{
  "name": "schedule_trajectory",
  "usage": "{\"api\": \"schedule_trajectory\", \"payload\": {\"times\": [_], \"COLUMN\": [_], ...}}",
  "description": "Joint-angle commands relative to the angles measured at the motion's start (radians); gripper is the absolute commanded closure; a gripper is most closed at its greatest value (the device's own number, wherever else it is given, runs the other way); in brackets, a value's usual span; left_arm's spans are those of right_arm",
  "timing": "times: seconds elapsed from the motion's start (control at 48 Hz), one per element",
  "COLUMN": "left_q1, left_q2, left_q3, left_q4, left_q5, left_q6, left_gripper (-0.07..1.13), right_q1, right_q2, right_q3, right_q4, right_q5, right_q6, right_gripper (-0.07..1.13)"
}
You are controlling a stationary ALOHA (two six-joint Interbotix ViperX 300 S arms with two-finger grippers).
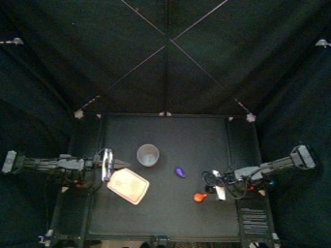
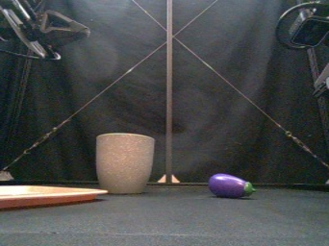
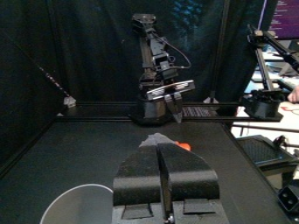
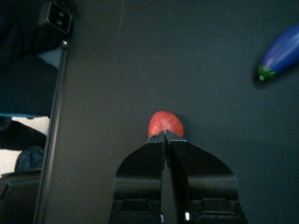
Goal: Pick the drumstick then place it on the pink plate
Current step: Pick the drumstick
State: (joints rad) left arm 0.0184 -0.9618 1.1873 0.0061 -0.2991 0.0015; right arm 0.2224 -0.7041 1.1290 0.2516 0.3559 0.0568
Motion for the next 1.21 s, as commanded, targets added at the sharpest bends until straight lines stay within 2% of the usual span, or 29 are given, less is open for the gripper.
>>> {"api": "schedule_trajectory", "payload": {"times": [0.021,0.208,0.354,0.438,1.208], "left_q1": [0.005,0.021,0.038,0.043,0.048], "left_q2": [0.005,0.005,0.005,0.005,0.005], "left_q3": [-0.011,-0.009,-0.008,-0.008,0.009], "left_q4": [0.0,-0.002,-0.002,-0.002,-0.005], "left_q5": [-0.009,-0.009,-0.02,-0.023,-0.025], "left_q6": [0.003,0.003,0.003,0.003,-0.003], "left_gripper": [0.97,0.97,0.97,0.96,0.93], "right_q1": [-0.006,-0.009,-0.014,-0.011,0.006], "right_q2": [0.029,0.094,0.152,0.187,0.448], "right_q3": [-0.035,-0.038,-0.049,-0.057,-0.063], "right_q4": [-0.002,0.044,0.132,0.153,0.084], "right_q5": [0.005,0.0,0.002,0.003,-0.021], "right_q6": [0.0,0.002,0.0,-0.002,-0.003], "right_gripper": [0.76,0.43,0.16,0.07,0.07]}}
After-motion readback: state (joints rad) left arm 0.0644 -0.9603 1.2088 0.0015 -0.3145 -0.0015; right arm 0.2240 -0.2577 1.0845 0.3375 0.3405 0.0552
